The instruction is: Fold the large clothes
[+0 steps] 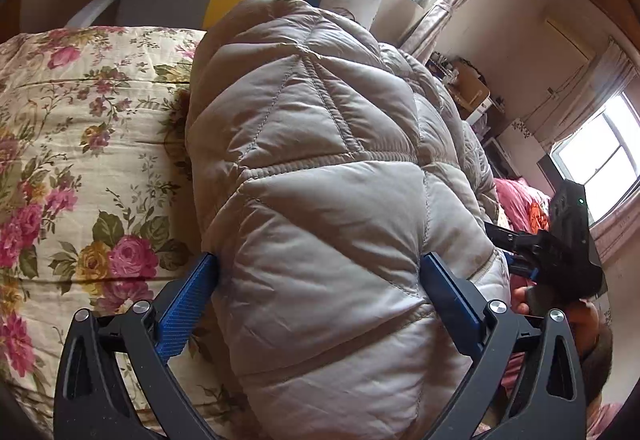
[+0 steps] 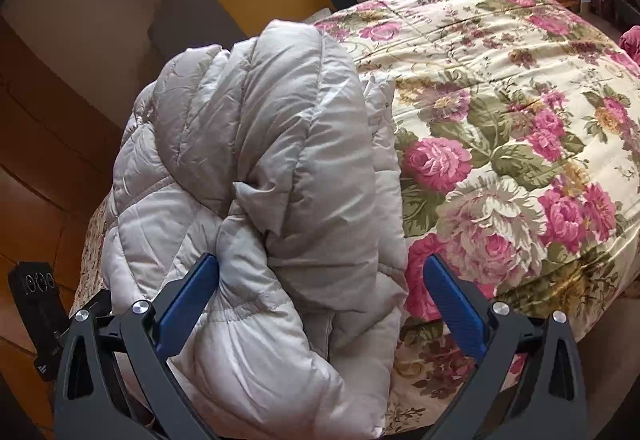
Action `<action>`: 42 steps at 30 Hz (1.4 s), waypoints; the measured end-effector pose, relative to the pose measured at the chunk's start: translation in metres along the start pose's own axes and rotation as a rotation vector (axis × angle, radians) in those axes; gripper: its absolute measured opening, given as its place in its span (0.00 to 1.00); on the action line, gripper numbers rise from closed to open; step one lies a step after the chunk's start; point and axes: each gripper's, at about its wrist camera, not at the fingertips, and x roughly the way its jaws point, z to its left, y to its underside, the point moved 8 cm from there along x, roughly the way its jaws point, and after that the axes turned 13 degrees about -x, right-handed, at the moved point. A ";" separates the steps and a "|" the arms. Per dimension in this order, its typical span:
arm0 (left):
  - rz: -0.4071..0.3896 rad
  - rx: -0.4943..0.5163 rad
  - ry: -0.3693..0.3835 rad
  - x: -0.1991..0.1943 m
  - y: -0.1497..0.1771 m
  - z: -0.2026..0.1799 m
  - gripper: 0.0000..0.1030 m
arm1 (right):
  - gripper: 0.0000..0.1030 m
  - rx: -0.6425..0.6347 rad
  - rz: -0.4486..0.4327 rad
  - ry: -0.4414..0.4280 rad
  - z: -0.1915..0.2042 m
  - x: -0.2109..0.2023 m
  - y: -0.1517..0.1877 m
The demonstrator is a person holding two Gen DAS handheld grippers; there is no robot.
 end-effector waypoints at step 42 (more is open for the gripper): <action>0.108 0.196 0.071 0.008 0.008 -0.009 0.78 | 0.79 -0.143 -0.117 -0.359 0.016 0.038 -0.026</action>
